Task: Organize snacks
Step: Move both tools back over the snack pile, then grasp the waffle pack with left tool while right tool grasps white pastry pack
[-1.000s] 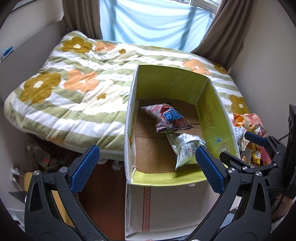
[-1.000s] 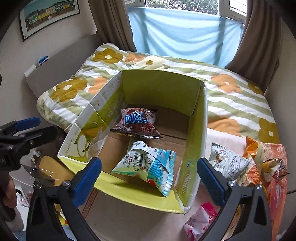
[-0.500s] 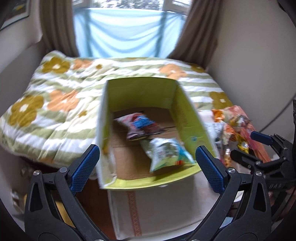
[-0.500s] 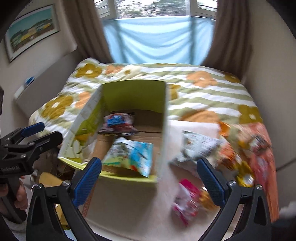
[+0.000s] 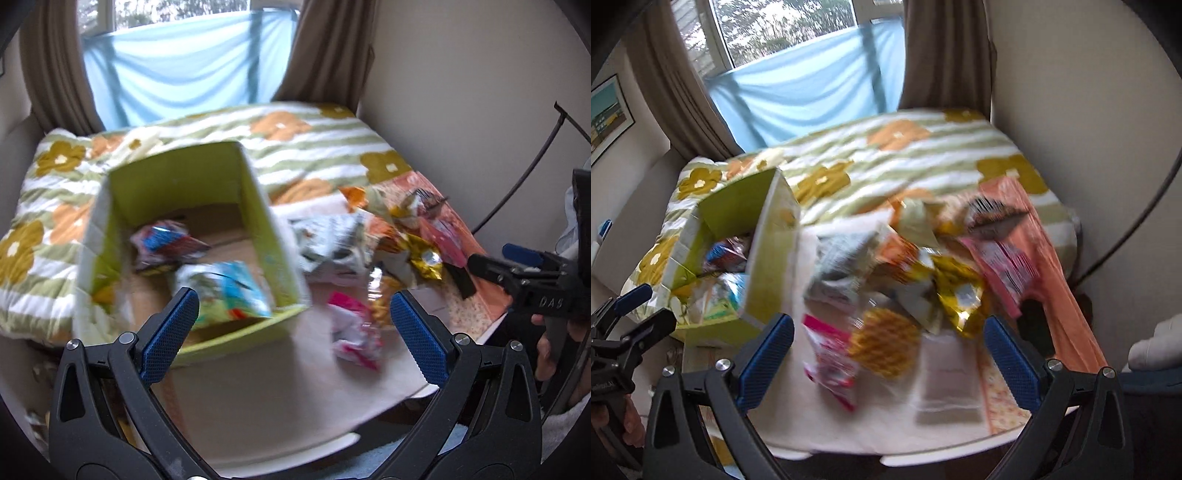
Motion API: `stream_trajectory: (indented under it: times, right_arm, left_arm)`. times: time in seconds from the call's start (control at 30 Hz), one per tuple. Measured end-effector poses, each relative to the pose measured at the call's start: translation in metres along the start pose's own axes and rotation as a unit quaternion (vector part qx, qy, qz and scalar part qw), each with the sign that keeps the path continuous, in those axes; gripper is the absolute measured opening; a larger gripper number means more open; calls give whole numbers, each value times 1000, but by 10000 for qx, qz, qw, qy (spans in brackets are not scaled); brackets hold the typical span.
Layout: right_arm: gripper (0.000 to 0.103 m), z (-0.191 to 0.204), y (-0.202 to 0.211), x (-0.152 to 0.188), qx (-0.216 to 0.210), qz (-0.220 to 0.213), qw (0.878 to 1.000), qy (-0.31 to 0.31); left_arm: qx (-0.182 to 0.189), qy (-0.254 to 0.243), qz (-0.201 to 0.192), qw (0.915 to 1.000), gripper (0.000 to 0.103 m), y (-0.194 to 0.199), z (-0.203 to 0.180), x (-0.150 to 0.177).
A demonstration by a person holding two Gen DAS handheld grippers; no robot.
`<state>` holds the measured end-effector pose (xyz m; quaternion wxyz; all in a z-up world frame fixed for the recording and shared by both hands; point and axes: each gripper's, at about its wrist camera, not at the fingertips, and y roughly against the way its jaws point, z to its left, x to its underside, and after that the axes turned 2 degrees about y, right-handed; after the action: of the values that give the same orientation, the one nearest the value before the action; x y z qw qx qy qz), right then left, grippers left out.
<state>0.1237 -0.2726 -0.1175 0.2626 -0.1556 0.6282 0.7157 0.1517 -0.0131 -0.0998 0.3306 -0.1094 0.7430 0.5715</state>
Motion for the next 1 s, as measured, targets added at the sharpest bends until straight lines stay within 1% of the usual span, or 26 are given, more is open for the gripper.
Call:
stream_trajectory:
  times: [0.17, 0.23, 0.37, 0.47, 0.57, 0.7, 0.8, 0.9, 0.97, 1.0]
  right_arm:
    - [102, -40, -20, 20, -39, 411, 9991, -66]
    - [102, -53, -30, 29, -111, 569, 9983, -102]
    - [102, -69, -56, 48, -283, 925, 9953, -106]
    - [102, -72, -75, 62, -307, 1095, 9935, 28]
    - [102, -71, -89, 75, -209, 1089, 9936, 217]
    - [102, -68, -100, 92, -115, 881, 9953, 398]
    - [102, -67, -102, 100, -113, 754, 9961, 438]
    - [102, -64, -105, 105, -77, 701, 9962, 506]
    - [100, -64, -109, 108, -35, 681, 9962, 548]
    - [97, -64, -111, 109, -28, 688, 9960, 576]
  left_arm:
    - [-35, -176, 353, 9992, 103, -35, -54, 1]
    - [-35, -232, 468, 9986, 103, -48, -69, 2]
    - [-86, -368, 765, 9964, 103, -79, -97, 4]
    - [-118, -505, 1021, 9934, 103, -106, -113, 8]
    - [-73, -703, 1266, 9894, 103, -133, -126, 14]
    - [-66, -996, 1583, 9823, 103, -169, -143, 24]
    - [-197, -1251, 1697, 9773, 103, -186, -150, 31]
    - [-347, -1566, 1796, 9706, 103, -201, -156, 38]
    - [-419, -1774, 1852, 9656, 103, -210, -160, 43]
    - [-447, -1839, 1866, 9641, 103, -213, -162, 45]
